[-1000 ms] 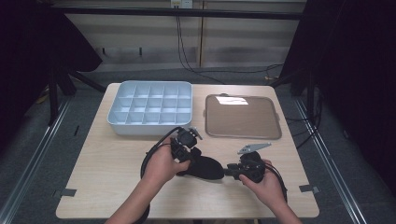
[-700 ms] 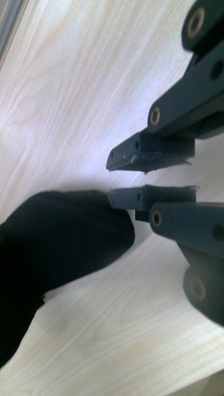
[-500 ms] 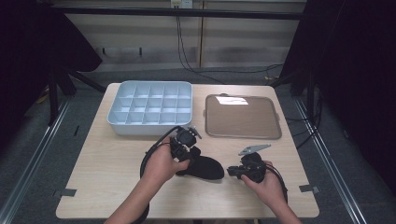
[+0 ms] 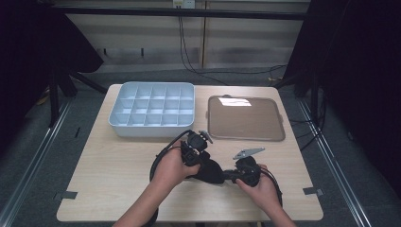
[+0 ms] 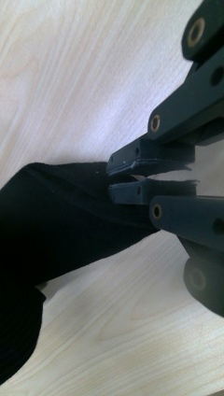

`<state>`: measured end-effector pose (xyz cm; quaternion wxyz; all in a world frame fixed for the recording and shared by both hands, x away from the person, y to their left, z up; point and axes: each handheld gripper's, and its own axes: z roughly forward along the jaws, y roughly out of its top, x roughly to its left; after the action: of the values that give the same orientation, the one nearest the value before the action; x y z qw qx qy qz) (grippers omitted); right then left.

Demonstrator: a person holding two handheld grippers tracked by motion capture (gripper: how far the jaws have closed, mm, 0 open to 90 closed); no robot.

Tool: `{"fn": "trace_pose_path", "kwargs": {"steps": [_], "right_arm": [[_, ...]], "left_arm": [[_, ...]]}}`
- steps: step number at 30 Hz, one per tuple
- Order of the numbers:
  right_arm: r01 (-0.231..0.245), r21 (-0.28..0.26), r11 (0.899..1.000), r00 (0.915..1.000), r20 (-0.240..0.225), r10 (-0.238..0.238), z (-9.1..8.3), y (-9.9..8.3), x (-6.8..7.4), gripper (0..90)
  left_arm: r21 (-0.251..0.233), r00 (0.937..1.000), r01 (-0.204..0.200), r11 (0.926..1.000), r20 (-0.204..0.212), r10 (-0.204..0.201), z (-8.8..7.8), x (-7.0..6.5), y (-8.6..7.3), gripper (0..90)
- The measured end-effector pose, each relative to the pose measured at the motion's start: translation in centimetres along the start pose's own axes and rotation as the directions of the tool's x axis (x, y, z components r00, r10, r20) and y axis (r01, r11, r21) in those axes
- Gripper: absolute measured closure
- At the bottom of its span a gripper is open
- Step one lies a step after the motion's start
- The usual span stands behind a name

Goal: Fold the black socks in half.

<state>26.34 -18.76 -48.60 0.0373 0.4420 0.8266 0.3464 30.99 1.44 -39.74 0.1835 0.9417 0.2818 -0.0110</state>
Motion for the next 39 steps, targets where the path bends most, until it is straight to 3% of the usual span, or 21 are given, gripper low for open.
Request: {"fn": "trace_pose_path", "kwargs": {"steps": [14, 26, 32, 39], "right_arm": [[0.009, -0.004, 1.000, 1.0000, -0.003, -0.009, 0.2, 0.0, 0.2, 83.7], [0.010, -0.001, 1.000, 0.9999, -0.004, -0.010, 0.2, 0.0, 0.2, 83.1], [0.008, -0.004, 1.000, 1.0000, -0.006, -0.008, 0.2, -0.1, 0.2, 82.5], [0.010, 0.001, 1.000, 0.9999, -0.003, -0.010, 0.2, -0.1, 0.2, 82.3]], "left_arm": [[0.048, 0.9996, -0.027, 0.9985, 0.003, 0.027, 2.8, -1.0, 0.6, 78.1], [0.017, 0.9993, -0.033, 0.9993, -0.019, 0.033, 4.6, -1.6, 0.8, 75.2], [0.007, 0.9984, -0.052, 0.9986, -0.020, 0.053, 4.6, -1.8, 0.9, 69.3], [-0.018, 0.9991, -0.042, 0.9989, -0.007, 0.042, 3.6, -1.8, 0.9, 60.0]]}}
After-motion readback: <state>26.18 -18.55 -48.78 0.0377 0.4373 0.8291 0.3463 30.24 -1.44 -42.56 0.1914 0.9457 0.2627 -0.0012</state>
